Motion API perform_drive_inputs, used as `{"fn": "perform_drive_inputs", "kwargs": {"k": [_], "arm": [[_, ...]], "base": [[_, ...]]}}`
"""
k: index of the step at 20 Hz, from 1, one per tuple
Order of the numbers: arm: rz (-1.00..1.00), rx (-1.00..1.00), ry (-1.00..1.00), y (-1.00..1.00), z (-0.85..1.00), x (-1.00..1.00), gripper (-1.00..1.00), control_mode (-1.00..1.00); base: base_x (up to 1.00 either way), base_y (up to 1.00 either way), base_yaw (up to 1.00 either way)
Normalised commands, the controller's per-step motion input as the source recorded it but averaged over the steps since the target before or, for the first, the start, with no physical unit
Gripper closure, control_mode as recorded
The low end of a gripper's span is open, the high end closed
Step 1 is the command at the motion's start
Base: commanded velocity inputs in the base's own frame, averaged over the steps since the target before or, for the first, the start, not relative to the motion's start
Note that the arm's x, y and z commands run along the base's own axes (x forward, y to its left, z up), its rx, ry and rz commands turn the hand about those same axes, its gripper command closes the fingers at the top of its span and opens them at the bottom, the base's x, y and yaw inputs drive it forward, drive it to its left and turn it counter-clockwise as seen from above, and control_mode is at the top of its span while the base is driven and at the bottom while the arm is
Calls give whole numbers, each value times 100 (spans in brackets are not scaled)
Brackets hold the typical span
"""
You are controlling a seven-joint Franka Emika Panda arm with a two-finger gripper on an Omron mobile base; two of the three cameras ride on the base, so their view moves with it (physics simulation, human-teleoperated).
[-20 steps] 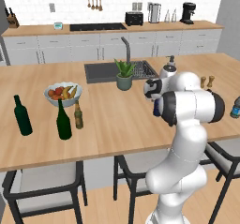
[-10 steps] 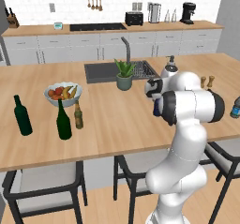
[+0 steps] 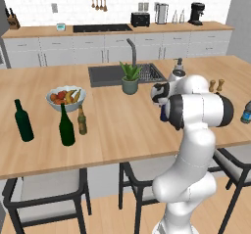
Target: Move the plastic bottles in the middle to the plastics group, and the glass bottles in the middle to the glass group.
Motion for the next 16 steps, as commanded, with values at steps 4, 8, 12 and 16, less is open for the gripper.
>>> {"fn": "perform_drive_inputs", "kwargs": {"k": [4,8,12,16], "arm": [[5,0,0,0,-9,1,-100,-100],[3,0,0,0,-7,16,-100,-100],[3,0,1,0,-1,10,-100,-100],[3,0,0,0,-12,4,-100,-100]], "base": [[0,0,0],[0,0,0],[0,0,0],[0,0,0]]}}
